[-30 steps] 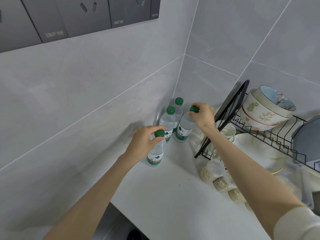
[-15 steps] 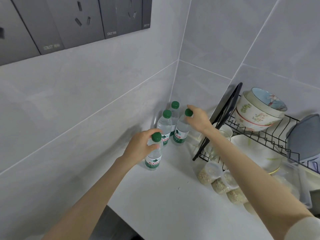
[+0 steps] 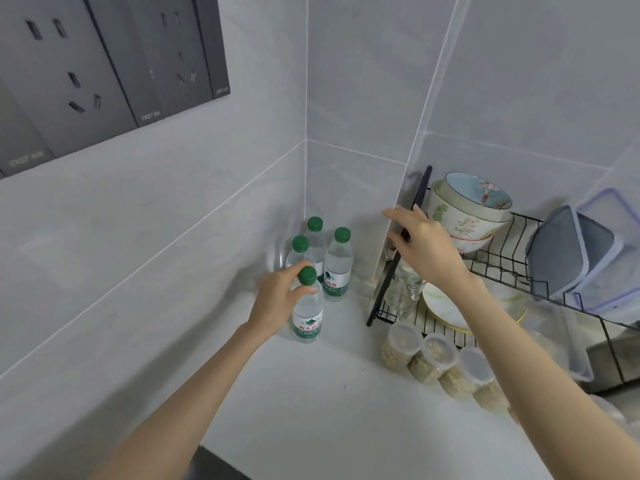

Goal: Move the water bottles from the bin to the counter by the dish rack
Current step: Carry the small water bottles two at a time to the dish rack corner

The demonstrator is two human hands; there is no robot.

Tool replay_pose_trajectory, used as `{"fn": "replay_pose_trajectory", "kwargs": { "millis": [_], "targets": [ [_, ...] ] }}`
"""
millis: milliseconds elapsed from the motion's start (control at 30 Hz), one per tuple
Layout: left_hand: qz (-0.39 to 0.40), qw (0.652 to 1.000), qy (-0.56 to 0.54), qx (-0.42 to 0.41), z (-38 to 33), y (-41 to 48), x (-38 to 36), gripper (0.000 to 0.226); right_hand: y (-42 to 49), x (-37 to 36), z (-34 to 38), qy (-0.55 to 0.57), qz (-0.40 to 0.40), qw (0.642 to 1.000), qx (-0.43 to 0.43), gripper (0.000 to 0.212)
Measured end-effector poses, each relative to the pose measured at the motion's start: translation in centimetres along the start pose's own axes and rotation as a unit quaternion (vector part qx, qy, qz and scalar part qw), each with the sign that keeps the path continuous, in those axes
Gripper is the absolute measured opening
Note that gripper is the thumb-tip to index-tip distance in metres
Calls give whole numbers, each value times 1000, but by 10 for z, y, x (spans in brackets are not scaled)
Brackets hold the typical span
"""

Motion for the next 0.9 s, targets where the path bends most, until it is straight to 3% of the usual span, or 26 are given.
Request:
{"fn": "replay_pose_trajectory", "kwargs": {
  "millis": [200,500,733,900],
  "targets": [
    [28,1000,0,2,-12,32,-24,21,1,6,0,52,-22,998,23,48],
    [18,996,83,-19,-21,60,-40,15,1,5,-8,113,-44,991,52,52],
    [30,996,81,-19,-20,58,-39,19,-2,-1,-10,113,-59,990,64,55],
    [19,998,60,8,-21,52,-36,36,-5,4,-7,119,-38,990,67,57]
  ]
}}
Point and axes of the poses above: each hand's wrist, its own y-axis towards the middle knuckle, its own x-axis out of the back of the hand, z = x × y, the point moved 5 cm from there along y, towards the middle knuckle, and after that the axes turned 4 degrees about y, right-handed, at the moved point
